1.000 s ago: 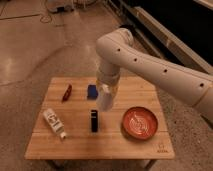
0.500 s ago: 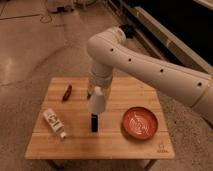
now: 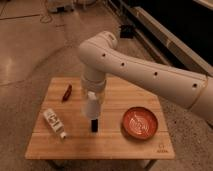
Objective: Place the ceramic cup over the eraser
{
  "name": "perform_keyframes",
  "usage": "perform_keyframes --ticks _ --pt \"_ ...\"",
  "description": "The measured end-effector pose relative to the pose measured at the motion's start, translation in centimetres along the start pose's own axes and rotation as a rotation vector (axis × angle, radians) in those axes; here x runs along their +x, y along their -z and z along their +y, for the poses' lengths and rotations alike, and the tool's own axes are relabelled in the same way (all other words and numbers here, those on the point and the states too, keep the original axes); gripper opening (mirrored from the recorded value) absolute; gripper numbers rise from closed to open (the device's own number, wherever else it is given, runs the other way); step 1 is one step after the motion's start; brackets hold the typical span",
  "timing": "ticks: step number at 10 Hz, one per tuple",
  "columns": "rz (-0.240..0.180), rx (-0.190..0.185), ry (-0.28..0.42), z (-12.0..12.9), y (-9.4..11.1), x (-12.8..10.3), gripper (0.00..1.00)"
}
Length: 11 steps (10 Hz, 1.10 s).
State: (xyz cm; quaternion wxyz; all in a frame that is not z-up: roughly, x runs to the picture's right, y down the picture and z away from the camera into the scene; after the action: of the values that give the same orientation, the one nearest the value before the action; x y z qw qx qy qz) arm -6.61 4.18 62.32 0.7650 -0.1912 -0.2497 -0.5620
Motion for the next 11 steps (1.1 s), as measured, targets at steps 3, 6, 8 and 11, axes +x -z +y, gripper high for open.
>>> perform_keyframes --ticks 3,6,8,11 --pt "0.031 -0.020 0.026 0.3 -1.6 -1.0 0.00" --pt "0.056 -0.024 0.063 0.3 -3.3 -2.1 0.00" --pt "0.076 -0.017 0.085 0.3 -4.5 -2.3 0.00" --pt "0.103 0.005 0.127 0.3 -6.5 -2.6 0.14"
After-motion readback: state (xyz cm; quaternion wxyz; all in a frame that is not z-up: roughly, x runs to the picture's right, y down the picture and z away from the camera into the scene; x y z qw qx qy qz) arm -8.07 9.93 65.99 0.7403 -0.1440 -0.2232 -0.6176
